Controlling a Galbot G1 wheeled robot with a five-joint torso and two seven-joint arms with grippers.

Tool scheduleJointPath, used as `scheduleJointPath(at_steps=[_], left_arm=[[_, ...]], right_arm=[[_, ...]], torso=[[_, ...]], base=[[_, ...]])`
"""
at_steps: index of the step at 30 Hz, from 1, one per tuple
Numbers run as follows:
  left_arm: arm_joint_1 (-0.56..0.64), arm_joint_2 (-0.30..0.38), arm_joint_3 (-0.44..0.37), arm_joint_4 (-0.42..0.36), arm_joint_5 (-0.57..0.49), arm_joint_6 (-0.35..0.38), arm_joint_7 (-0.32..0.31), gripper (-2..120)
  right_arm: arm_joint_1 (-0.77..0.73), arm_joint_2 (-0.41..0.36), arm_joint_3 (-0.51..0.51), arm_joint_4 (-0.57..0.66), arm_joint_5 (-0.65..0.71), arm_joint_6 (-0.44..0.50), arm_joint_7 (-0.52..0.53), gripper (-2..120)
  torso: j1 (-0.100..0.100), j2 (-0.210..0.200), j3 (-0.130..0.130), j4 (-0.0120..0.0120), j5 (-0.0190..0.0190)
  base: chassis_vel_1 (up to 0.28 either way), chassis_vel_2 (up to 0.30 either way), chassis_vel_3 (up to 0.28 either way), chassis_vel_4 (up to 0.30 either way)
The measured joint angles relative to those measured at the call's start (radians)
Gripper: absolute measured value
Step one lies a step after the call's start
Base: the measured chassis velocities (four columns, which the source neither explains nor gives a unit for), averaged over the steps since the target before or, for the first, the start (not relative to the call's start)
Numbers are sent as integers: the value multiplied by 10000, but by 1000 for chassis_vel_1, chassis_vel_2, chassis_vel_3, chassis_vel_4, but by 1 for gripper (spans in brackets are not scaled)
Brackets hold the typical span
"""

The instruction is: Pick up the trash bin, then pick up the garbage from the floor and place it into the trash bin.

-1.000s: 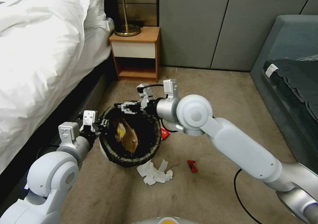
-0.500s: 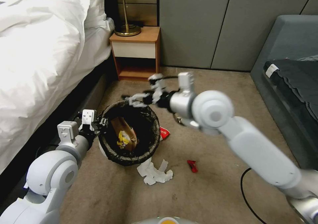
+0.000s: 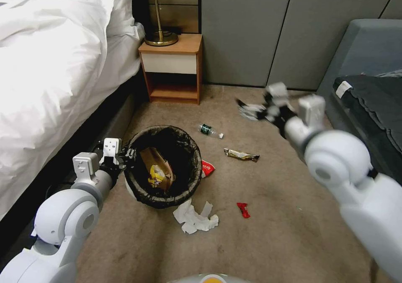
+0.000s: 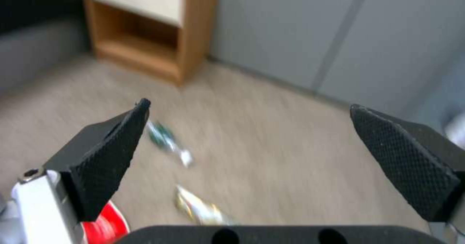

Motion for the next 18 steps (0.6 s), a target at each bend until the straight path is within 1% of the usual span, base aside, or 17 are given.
scheduleJointPath(at_steps=[1,2,3,6,7,8,10,11,12,13,14,15,16,18], left_arm=[[19,14,-12,0,-12,0,7,6],[31,33,-30,0,-27,0,21,6],[31,33,-30,0,-27,0,21,6],[32,33,-35,-7,-32,0,19,6],[32,33,-35,-7,-32,0,19,6],[41,26,-34,-12,-29,0,18,6],[79,7,-32,-22,-10,0,20,6],[91,-1,-32,-23,7,0,32,6],[91,-1,-32,-23,7,0,32,6],[100,-13,-43,-25,21,0,38,6],[102,-25,-52,-27,32,0,44,6],[99,-34,-63,-28,39,0,47,6],[99,-34,-63,-28,39,0,47,6],[97,-35,-66,-35,41,0,52,6]], right_arm=[[-377,170,221,-93,-199,2,-27,100],[-863,405,418,-243,-536,88,-108,100],[-863,405,418,-243,-536,88,-108,100],[-1848,1075,613,-399,-936,255,-261,100],[-1848,1075,613,-399,-936,255,-261,100],[-2153,1338,605,-408,-1024,291,-277,100],[-2656,1911,474,-506,-1323,452,-286,100],[-2796,2097,391,-557,-1459,528,-295,100],[-2796,2097,391,-557,-1459,528,-295,100],[-2989,2355,264,-674,-1712,655,-321,100],[-3106,2585,97,-832,-1901,739,-326,100],[-3131,2788,-229,-1125,-1977,779,-289,100],[-3131,2788,-229,-1125,-1977,779,-289,100],[-2882,2844,-768,-1736,-1929,757,-190,100]], torso=[[-1,0,0,2,4],[-1,0,0,3,-1],[-1,0,0,3,-1],[-1,0,0,4,-2],[-1,0,0,4,-2],[-1,0,1,4,-2],[0,0,1,4,-3],[0,0,1,3,-2],[0,0,1,3,-2],[0,1,1,5,-1],[-1,0,1,2,-4],[-1,0,1,3,-2],[-1,0,1,3,-2],[-1,0,1,2,-1]], base=[[0,0,0,0],[0,0,0,0],[0,0,0,0],[0,0,0,0],[0,0,0,0],[0,0,0,0],[0,0,0,0],[0,0,0,0],[0,0,0,0],[0,0,0,0],[0,0,0,0],[0,0,0,0],[0,0,0,0],[0,0,0,0]])
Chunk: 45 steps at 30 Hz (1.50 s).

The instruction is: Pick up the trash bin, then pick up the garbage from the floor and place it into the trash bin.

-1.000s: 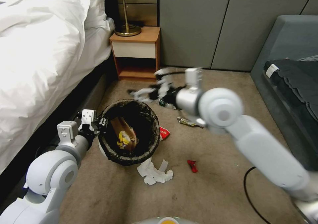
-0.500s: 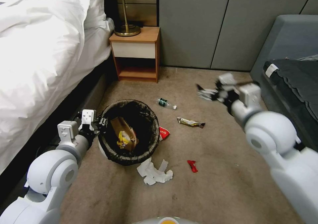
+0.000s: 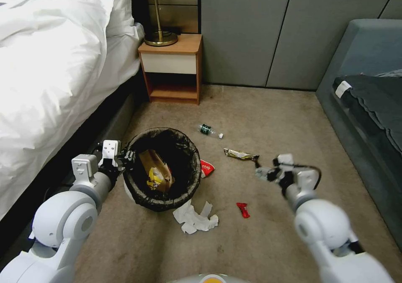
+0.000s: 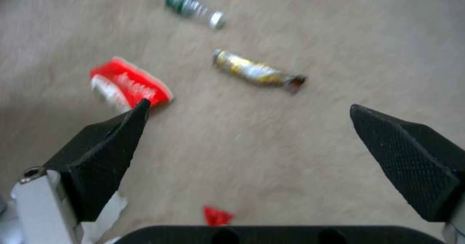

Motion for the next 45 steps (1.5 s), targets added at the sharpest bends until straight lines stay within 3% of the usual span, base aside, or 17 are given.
scheduleJointPath(at_steps=[9,16,20,28,45], left_arm=[[139,-35,27,-10,102,0,2,6],[137,-69,35,13,173,0,23,6],[134,-80,37,22,192,0,25,6],[151,-115,-5,81,231,0,35,6],[68,-159,59,232,295,0,80,6]], right_arm=[[1799,-99,-1214,-2250,878,-424,210,100],[2856,660,-1888,-4779,882,-268,109,100],[3037,852,-1952,-5566,1004,-460,-67,100],[3126,889,-1800,-6441,1107,-570,-290,100],[2674,896,-1589,-6913,1103,-484,-365,100]], torso=[[1,0,1,4,1],[0,0,1,4,0],[0,0,1,1,1],[0,0,2,1,0],[0,0,1,1,1]], base=[[0,0,0,0],[0,0,0,0],[0,0,0,0],[0,0,0,0],[0,0,0,0]])
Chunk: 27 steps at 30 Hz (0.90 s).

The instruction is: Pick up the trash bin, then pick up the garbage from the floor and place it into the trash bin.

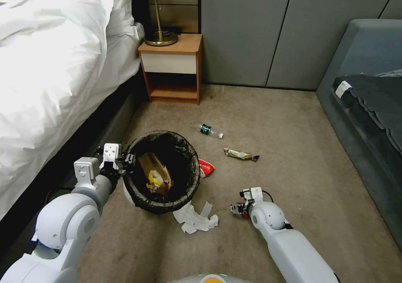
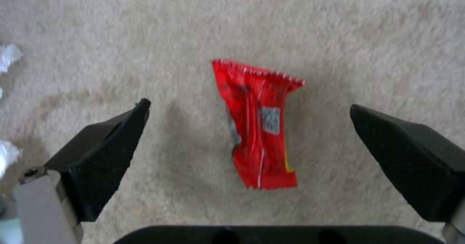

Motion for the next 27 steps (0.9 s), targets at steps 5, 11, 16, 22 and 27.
scheduleJointPath(at_steps=[5,11,16,22,27], left_arm=[[-72,-36,103,76,20,0,9,6],[-61,16,29,96,20,0,46,6],[-62,-30,66,122,47,0,78,6],[-74,-77,97,130,100,0,101,6],[-89,-71,69,151,107,0,112,6]], right_arm=[[-129,151,82,-138,-18,60,36,100],[-217,138,141,-321,-95,285,-118,100],[-233,97,149,-279,-199,362,-239,88],[-266,30,154,-239,-393,396,-349,68],[-317,-39,115,-81,-452,399,-406,50]], torso=[[0,0,0,0,0],[0,0,0,1,0],[0,0,-1,-3,-5],[0,1,-1,-4,-4],[0,-1,0,4,6]], base=[[0,0,0,0],[0,0,0,0],[0,0,0,0],[0,0,0,0],[0,0,0,0]])
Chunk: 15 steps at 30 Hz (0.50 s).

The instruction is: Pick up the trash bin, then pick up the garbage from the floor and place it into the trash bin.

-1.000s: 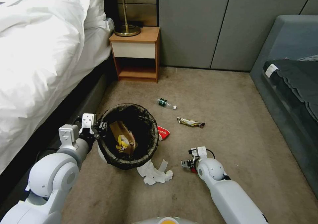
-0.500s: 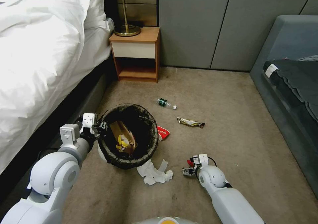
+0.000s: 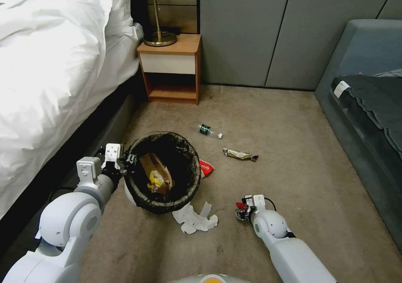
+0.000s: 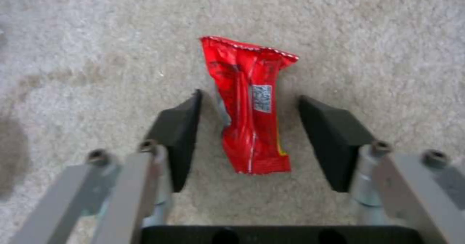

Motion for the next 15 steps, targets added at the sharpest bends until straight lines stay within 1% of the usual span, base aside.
scheduleJointPath(at_steps=[1,2,4,5,6,7,9,10,12,13,14,15], left_arm=[[-3,-13,2,4,7,0,0,6],[-3,-13,2,4,7,0,0,6],[-3,-51,31,4,35,0,1,6],[-1,-56,41,4,46,0,1,6],[-1,-56,41,4,46,0,1,6],[3,-59,51,4,57,0,5,6],[5,-59,55,5,62,0,9,6],[5,-59,55,5,62,0,9,6],[-9,-57,57,14,70,0,10,6],[-9,-57,57,14,70,0,10,6],[-25,-52,64,20,70,0,11,6],[-44,-47,70,21,70,0,11,6]], right_arm=[[0,0,-3,-8,0,0,-16,45],[0,0,-3,-8,0,0,-16,45],[6,11,22,-68,-33,2,-26,34],[6,12,30,-80,-52,6,-26,32],[6,12,30,-80,-52,6,-26,32],[-6,12,38,-81,-62,8,-25,25],[-47,19,35,-52,-71,11,-31,18],[-47,19,35,-52,-71,11,-31,18],[-73,23,33,-39,-69,11,-34,6],[-73,23,33,-39,-69,11,-34,6],[-85,34,29,-39,-74,11,-35,0],[-87,46,22,-40,-73,11,-36,0]], torso=[[0,0,0,0,-1],[0,0,0,0,-1],[0,0,-1,-4,-8],[0,0,-1,-7,-9],[0,0,-1,-7,-9],[0,0,-1,-6,-8],[0,0,0,-3,-4],[0,0,0,-3,-4],[0,0,0,-1,-4],[0,0,0,-1,-4],[0,0,0,-1,-2],[0,0,0,0,0]], base=[[0,0,0,0],[0,0,0,0],[0,0,0,0],[0,0,0,0],[0,0,0,0],[0,0,0,0],[0,0,0,0],[0,0,0,0],[0,0,0,0],[0,0,0,0],[0,0,0,0],[0,0,0,0]])
